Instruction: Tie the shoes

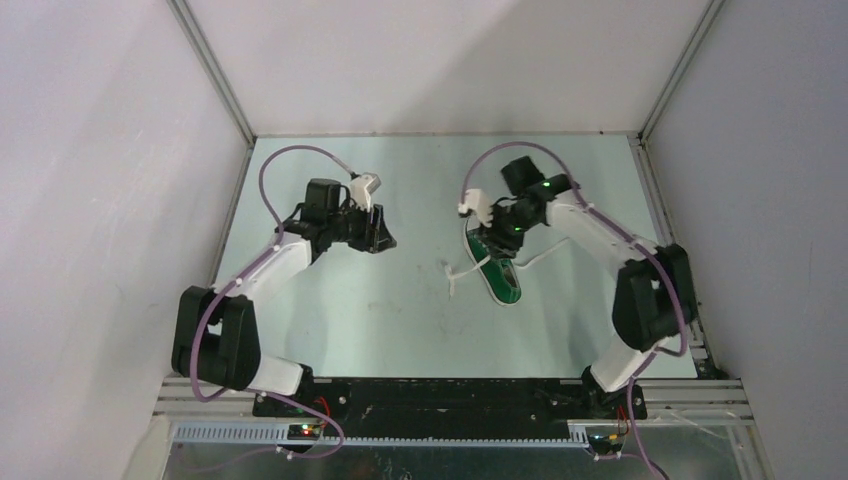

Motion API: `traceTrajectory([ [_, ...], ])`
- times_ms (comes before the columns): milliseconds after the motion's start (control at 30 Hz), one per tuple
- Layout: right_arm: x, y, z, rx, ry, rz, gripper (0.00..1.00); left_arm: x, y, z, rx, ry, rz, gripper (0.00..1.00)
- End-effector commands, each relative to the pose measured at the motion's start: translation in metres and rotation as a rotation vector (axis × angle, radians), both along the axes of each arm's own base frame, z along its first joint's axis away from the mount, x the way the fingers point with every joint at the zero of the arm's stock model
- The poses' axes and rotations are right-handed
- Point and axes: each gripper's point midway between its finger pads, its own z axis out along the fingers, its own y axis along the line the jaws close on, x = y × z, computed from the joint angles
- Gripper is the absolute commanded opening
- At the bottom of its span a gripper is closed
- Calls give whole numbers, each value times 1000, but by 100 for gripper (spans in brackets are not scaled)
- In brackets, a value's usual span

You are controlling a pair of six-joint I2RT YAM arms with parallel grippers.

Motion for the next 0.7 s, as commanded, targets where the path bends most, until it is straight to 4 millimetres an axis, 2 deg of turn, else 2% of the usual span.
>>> traceTrajectory([
  [0,-13,-53,18,-63,-37,-45,44,-16,-16,10,-50,-12,-131,51],
  [33,-16,-67,9,-85,-22,-67,42,-19,-18,9,-40,-5,-149,51],
  [100,-19,-82,-5,-112,-1,-96,39,-19,-23,14,-24,-35,-187,52],
  [133,-17,-84,-10,-116,-8,-97,38,-16,-26,20,-15,-65,-208,52],
  [233,-30,-89,-37,-156,42,-68,30,-15,-28,30,13,-93,-238,51],
  [300,-36,-83,-47,-161,58,-38,27,-14,-27,38,25,-116,-247,52],
  [500,-49,-49,-55,-161,63,37,25,-18,-26,46,31,-138,-266,51],
  [567,-51,-47,-53,-167,68,33,25,-22,-26,48,20,-141,-270,51],
  [667,-54,-58,-50,-211,70,18,25,-28,-27,54,2,-164,-276,51],
])
